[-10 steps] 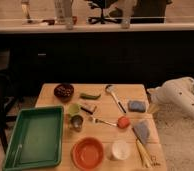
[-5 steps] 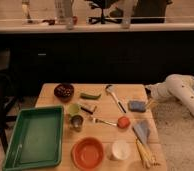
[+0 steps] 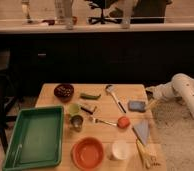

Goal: Place sponge in plastic cup

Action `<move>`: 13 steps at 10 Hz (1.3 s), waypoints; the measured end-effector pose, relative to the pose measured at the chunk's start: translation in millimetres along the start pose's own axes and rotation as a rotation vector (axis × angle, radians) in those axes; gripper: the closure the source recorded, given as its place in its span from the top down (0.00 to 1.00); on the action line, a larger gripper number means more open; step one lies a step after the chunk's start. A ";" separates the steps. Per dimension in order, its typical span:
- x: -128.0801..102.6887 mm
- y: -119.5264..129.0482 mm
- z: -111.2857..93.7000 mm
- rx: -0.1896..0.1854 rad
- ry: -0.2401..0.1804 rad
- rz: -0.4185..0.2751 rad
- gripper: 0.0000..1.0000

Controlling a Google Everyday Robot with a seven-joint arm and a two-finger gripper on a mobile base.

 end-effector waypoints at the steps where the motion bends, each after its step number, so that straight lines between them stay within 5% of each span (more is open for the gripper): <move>1: 0.7 -0.5 6.2 -0.014 -0.010 0.008 0.80; 6: 1.2 5.5 29.3 -0.085 0.008 0.019 0.80; 13: 11.1 15.9 41.9 -0.099 0.041 0.036 0.80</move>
